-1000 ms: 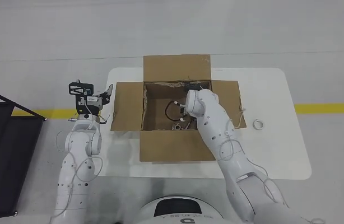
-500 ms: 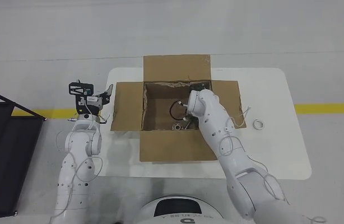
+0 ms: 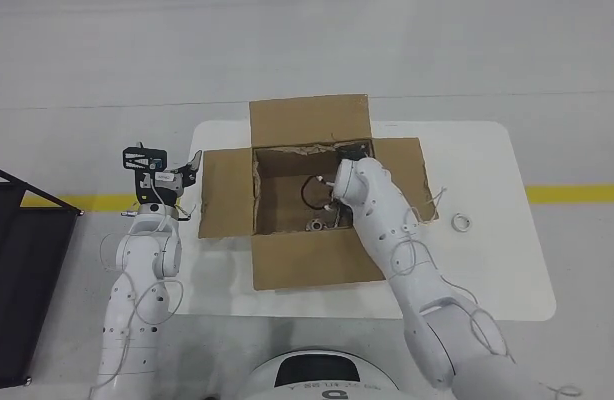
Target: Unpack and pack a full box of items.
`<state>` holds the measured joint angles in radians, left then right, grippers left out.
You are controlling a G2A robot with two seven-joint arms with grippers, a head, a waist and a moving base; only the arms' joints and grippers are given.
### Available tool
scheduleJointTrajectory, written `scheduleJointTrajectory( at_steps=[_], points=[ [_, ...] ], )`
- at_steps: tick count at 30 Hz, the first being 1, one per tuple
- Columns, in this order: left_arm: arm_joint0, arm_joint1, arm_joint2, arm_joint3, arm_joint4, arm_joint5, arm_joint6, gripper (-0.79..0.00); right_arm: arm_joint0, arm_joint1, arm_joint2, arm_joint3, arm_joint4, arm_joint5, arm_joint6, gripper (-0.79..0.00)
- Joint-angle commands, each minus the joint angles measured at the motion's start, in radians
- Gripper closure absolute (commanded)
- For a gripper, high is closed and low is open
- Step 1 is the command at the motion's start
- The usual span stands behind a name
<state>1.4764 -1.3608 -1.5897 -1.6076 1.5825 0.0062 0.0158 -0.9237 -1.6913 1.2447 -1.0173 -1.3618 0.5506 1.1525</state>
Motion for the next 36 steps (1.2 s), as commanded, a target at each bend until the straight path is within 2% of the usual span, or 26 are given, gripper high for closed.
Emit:
scheduleJointTrajectory(
  at_steps=[1,7,15,23,27,30,33,36],
  points=[
    [0.0,0.0,0.0,0.0,0.0,0.0,0.0,-0.785,-0.066,0.009,0.01,-0.118,-0.026,-0.001,0.008,0.0],
    [0.0,0.0,0.0,0.0,0.0,0.0,0.0,-0.785,-0.281,0.033,0.036,-0.475,-0.097,-0.046,-0.003,0.0],
    [0.0,0.0,0.0,0.0,0.0,0.0,0.0,-0.785,-0.514,0.055,0.068,-0.868,-0.004,-0.256,-0.207,0.0],
    [0.0,0.0,0.0,0.0,0.0,0.0,0.0,-0.785,-0.753,0.072,0.127,-1.2,0.028,-0.296,-0.483,0.0],
    [0.0,0.0,0.0,0.0,0.0,0.0,0.0,-0.785,-0.902,0.08,0.208,-1.314,0.129,-0.337,-0.606,0.0],
    [0.0,0.0,0.0,0.0,0.0,0.0,0.0,-0.785,-0.977,0.085,0.265,-1.333,0.192,-0.374,-0.68,0.0],
    [0.0,0.0,0.0,0.0,0.0,0.0,0.0,-0.785,-1.002,0.092,0.281,-1.331,0.211,-0.434,-0.679,0.0],
    [0.0,0.0,0.0,0.0,0.0,0.0,0.0,-0.785,-0.978,0.097,0.248,-1.32,0.161,-0.458,-0.642,0.0]
  ],
)
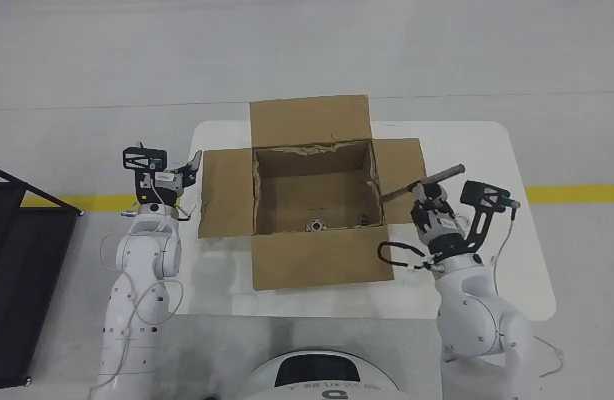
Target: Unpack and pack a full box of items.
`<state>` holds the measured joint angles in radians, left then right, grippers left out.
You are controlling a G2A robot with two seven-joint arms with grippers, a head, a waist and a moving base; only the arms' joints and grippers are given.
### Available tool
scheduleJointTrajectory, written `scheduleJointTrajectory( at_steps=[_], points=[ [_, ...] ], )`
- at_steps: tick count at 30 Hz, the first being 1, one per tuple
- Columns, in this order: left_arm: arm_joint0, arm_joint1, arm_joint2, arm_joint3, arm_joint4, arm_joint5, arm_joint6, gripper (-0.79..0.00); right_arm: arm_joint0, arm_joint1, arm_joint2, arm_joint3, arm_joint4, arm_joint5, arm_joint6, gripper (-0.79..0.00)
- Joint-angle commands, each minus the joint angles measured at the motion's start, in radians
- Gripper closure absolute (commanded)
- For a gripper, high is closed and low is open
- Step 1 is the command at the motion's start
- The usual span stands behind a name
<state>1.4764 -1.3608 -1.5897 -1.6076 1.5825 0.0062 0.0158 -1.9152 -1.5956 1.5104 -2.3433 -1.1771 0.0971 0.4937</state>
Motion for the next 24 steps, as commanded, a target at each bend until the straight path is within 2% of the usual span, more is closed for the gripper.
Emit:
scheduleJointTrajectory(
  at_steps=[1,9,14,17,24],
  points=[
    [0.0,0.0,0.0,0.0,0.0,0.0,0.0,-0.785,0.031,0.003,-0.037,0.012,-0.048,-0.006,0.035,0.0],
    [0.0,0.0,0.0,0.0,0.0,0.0,0.0,-0.785,0.229,0.004,-0.208,0.122,-0.205,0.03,0.201,0.0],
    [0.0,0.0,0.0,0.0,0.0,0.0,0.0,-0.785,0.449,-0.008,-0.284,0.352,-0.236,0.106,0.324,0.0],
    [0.0,0.0,0.0,0.0,0.0,0.0,0.0,-0.785,0.569,-0.018,-0.309,0.506,-0.204,0.133,0.388,0.0],
    [0.0,0.0,0.0,0.0,0.0,0.0,0.0,-0.785,0.701,-0.028,-0.34,0.729,-0.162,0.152,0.427,0.0]
  ],
)
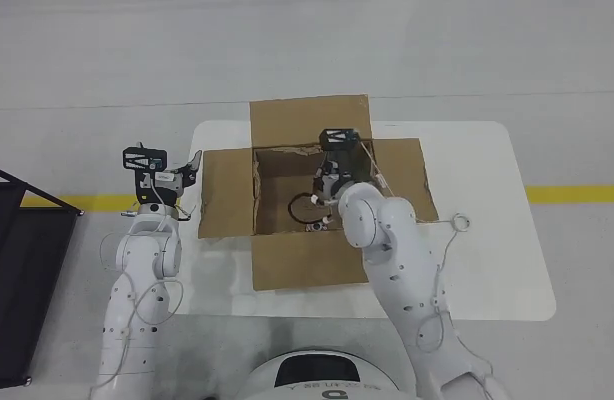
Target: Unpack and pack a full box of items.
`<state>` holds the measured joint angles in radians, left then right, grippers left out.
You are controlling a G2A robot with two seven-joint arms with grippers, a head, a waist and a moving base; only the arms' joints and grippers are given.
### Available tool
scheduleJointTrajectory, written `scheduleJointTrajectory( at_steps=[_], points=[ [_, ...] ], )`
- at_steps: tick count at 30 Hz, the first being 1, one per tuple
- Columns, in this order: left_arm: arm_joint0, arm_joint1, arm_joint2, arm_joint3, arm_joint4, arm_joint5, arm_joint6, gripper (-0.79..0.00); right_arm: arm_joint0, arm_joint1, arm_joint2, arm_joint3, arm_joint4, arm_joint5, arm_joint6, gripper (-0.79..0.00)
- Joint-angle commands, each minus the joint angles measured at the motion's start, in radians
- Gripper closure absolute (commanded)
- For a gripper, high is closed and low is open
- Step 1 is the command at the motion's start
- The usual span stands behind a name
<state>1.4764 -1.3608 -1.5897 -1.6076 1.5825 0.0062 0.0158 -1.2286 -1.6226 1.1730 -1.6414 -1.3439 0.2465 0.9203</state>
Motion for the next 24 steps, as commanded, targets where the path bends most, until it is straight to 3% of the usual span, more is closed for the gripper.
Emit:
scheduleJointTrajectory(
  at_steps=[1,15,18,20,21,23,24],
  points=[
    [0.0,0.0,0.0,0.0,0.0,0.0,0.0,-0.785,0.027,-0.002,-0.005,0.047,0.009,0.005,0.001,0.0],
    [0.0,0.0,0.0,0.0,0.0,0.0,0.0,-0.785,0.155,-0.009,-0.042,0.271,0.031,-0.003,0.059,0.0],
    [0.0,0.0,0.0,0.0,0.0,0.0,0.0,-0.785,0.176,-0.012,-0.078,0.3,-0.003,-0.014,0.084,-0.329],
    [0.0,0.0,0.0,0.0,0.0,0.0,0.0,-0.785,0.185,-0.014,-0.107,0.313,-0.038,-0.028,0.093,-0.416],
    [0.0,0.0,0.0,0.0,0.0,0.0,0.0,-0.785,0.188,-0.015,-0.123,0.318,-0.051,-0.032,0.095,-0.6],
    [0.0,0.0,0.0,0.0,0.0,0.0,0.0,-0.785,0.191,-0.02,-0.159,0.327,-0.083,-0.033,0.087,-0.785],
    [0.0,0.0,0.0,0.0,0.0,0.0,0.0,-0.785,0.193,-0.022,-0.174,0.334,-0.095,-0.026,0.082,-0.785]
  ],
)
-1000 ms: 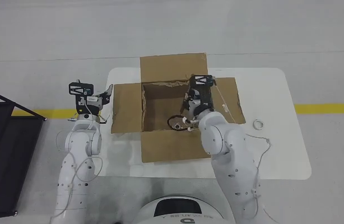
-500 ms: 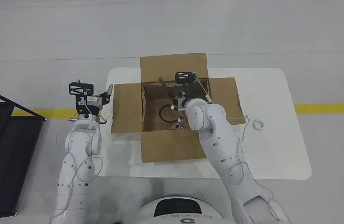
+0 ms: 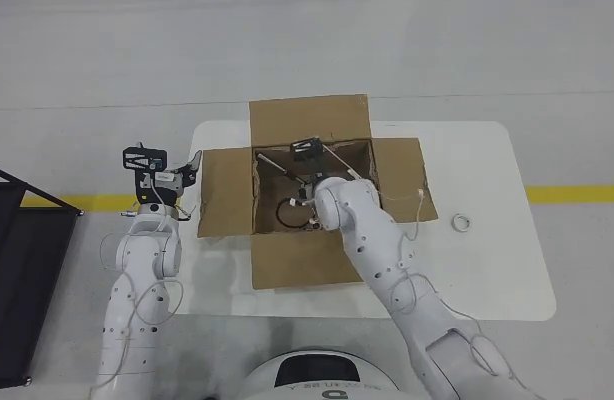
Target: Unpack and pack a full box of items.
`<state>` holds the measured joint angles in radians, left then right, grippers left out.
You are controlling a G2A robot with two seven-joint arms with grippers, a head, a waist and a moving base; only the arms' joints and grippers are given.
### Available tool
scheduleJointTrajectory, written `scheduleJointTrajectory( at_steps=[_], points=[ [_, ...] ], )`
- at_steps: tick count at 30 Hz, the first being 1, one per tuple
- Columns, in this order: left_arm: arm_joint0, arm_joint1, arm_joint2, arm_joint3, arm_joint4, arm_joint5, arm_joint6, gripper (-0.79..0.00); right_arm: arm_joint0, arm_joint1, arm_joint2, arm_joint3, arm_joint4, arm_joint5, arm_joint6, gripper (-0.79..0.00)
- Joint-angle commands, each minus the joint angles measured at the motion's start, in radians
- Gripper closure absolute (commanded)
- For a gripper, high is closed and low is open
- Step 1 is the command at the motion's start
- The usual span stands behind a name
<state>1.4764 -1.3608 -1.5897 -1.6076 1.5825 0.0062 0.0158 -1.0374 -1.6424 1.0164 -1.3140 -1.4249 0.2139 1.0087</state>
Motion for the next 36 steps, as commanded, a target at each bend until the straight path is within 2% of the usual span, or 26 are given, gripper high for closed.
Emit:
scheduleJointTrajectory(
  at_steps=[1,6,12,15,17,20,26,27,28,29,30,36],
  points=[
    [0.0,0.0,0.0,0.0,0.0,0.0,0.0,-0.785,0.006,-0.006,-0.035,0.012,-0.024,0.011,-0.016,-0.785],
    [0.0,0.0,0.0,0.0,0.0,0.0,0.0,-0.785,0.062,-0.029,-0.111,0.098,-0.063,0.042,-0.054,-0.785],
    [0.0,0.0,0.0,0.0,0.0,0.0,0.0,-0.785,0.157,-0.07,-0.177,0.268,-0.069,0.121,-0.091,-0.751],
    [0.0,0.0,0.0,0.0,0.0,0.0,0.0,-0.785,0.218,-0.094,-0.198,0.369,-0.032,0.121,-0.088,-0.662],
    [0.0,0.0,0.0,0.0,0.0,0.0,0.0,-0.785,0.254,-0.112,-0.211,0.438,-0.005,0.123,-0.098,-0.526],
    [0.0,0.0,0.0,0.0,0.0,0.0,0.0,-0.785,0.304,-0.138,-0.226,0.54,0.04,0.127,-0.13,-0.388],
    [0.0,0.0,0.0,0.0,0.0,0.0,0.0,-0.785,0.374,-0.188,-0.251,0.705,0.111,0.112,-0.188,-0.271],
    [0.0,0.0,0.0,0.0,0.0,0.0,0.0,-0.785,0.384,-0.196,-0.255,0.726,0.118,0.111,-0.196,-0.197],
    [0.0,0.0,0.0,0.0,0.0,0.0,0.0,-0.785,0.392,-0.203,-0.258,0.745,0.126,0.111,-0.204,-0.163],
    [0.0,0.0,0.0,0.0,0.0,0.0,0.0,-0.785,0.397,-0.209,-0.261,0.762,0.131,0.111,-0.212,-0.065],
    [0.0,0.0,0.0,0.0,0.0,0.0,0.0,-0.785,0.403,-0.215,-0.264,0.775,0.136,0.111,-0.222,0.0],
    [0.0,0.0,0.0,0.0,0.0,0.0,0.0,-0.785,0.379,-0.221,-0.246,0.801,0.157,0.126,-0.369,0.0]
  ],
)
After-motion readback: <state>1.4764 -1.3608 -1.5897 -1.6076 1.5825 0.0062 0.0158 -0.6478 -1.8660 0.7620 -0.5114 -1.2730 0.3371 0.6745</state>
